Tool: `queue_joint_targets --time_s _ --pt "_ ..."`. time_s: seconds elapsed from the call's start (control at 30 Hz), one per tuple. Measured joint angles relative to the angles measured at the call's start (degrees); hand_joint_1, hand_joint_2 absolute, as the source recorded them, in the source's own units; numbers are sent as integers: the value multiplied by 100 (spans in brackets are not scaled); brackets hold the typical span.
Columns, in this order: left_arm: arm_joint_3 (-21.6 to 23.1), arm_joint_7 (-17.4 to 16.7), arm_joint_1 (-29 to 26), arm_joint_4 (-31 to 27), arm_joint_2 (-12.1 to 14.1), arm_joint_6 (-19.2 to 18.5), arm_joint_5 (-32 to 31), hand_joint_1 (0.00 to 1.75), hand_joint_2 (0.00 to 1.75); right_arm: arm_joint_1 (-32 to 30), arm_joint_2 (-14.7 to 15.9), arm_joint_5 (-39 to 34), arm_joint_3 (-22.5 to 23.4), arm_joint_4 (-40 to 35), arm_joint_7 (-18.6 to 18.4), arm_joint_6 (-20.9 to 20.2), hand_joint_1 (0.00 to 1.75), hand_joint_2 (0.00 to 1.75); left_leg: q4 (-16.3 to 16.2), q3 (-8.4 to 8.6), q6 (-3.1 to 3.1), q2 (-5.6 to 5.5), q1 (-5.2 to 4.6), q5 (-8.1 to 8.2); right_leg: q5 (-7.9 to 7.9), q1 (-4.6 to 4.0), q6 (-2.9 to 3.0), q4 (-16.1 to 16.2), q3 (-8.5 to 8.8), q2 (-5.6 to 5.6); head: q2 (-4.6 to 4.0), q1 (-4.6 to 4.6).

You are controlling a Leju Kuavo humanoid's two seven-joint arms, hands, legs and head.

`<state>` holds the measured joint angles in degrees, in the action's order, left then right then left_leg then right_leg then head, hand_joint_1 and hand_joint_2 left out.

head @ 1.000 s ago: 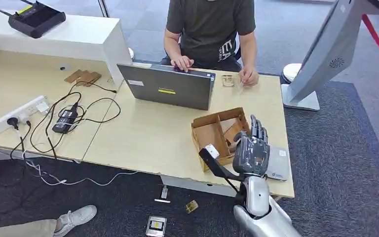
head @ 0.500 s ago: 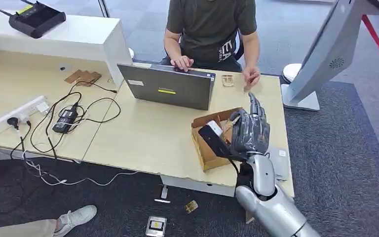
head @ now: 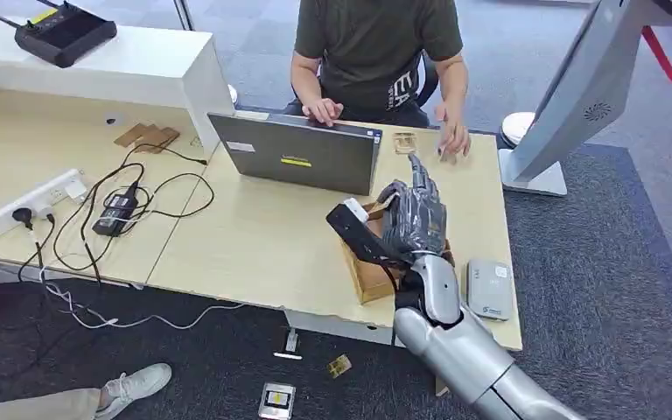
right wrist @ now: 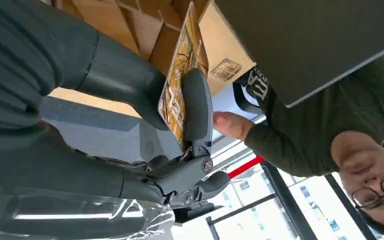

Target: Pass the card to the sensor for recognition and then transmit it.

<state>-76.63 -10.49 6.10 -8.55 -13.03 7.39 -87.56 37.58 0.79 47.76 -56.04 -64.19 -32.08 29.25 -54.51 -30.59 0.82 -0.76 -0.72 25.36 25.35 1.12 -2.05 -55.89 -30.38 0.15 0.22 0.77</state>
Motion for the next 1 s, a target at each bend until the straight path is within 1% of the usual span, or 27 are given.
queue_joint_targets --time_s 0.03,0.07,0.13,0.23,0.27,0.33,0.43,0.47,0.73,0.87,0.93,0.97,1.0 --pt "6 -7 0 0 0 -2 0 0 175 7 -22 -52 -13 61 31 24 173 175 0 0 0 0 0 0 0 0 0 0 0 0 0 -2" --pt "6 -15 -1 0 0 -7 0 0 175 18 -41 -87 -33 128 76 68 175 175 0 0 0 0 0 0 0 0 0 0 0 0 0 0" --pt "19 -28 -1 0 0 -11 0 0 175 52 -85 -131 -72 286 118 103 171 175 0 0 0 1 0 0 0 0 0 0 0 0 0 0" --pt "46 -28 -2 0 0 -11 0 0 175 76 -127 -144 -114 402 146 120 173 175 0 0 0 0 0 0 0 0 0 0 -1 0 0 0" --pt "48 -31 -3 0 0 -11 0 0 175 85 -138 -144 -122 428 151 124 175 175 0 0 0 0 0 0 0 0 0 0 -1 0 0 0" --pt "55 -37 -2 0 0 -11 0 0 175 107 -175 -155 -153 535 153 129 169 175 0 0 0 0 0 0 0 0 0 0 -1 0 2 0" --pt "61 -37 -3 0 0 -11 0 0 175 131 -205 -179 -170 636 164 142 171 175 0 0 0 1 0 0 0 0 0 0 -1 0 2 0" --pt "70 -37 -3 0 0 -11 0 0 175 146 -221 -183 -184 688 166 159 168 175 0 0 0 1 0 0 0 0 0 0 -1 0 0 0" --pt "103 -46 -5 0 0 -9 0 0 175 185 -267 -210 -266 926 164 197 166 175 0 0 0 1 0 0 0 0 0 0 -1 0 0 0" --pt "105 -52 -5 0 0 -7 0 0 175 209 -295 -218 -299 1007 159 197 169 175 0 -1 0 1 0 0 0 0 0 0 -2 0 0 -2" --pt "116 -61 -5 0 0 -7 0 0 175 252 -310 -216 -323 1080 146 197 166 175 0 0 0 1 0 0 0 0 0 0 -2 0 0 0" --pt "120 -63 -5 0 0 -4 0 0 175 259 -310 -214 -328 1097 140 199 157 175 0 0 0 1 0 0 0 -1 0 0 -2 0 0 -2" --pt "127 -70 -6 0 0 -4 0 0 175 264 -313 -199 -334 1119 96 197 131 175 0 0 0 1 0 0 0 0 0 0 -2 0 0 0"
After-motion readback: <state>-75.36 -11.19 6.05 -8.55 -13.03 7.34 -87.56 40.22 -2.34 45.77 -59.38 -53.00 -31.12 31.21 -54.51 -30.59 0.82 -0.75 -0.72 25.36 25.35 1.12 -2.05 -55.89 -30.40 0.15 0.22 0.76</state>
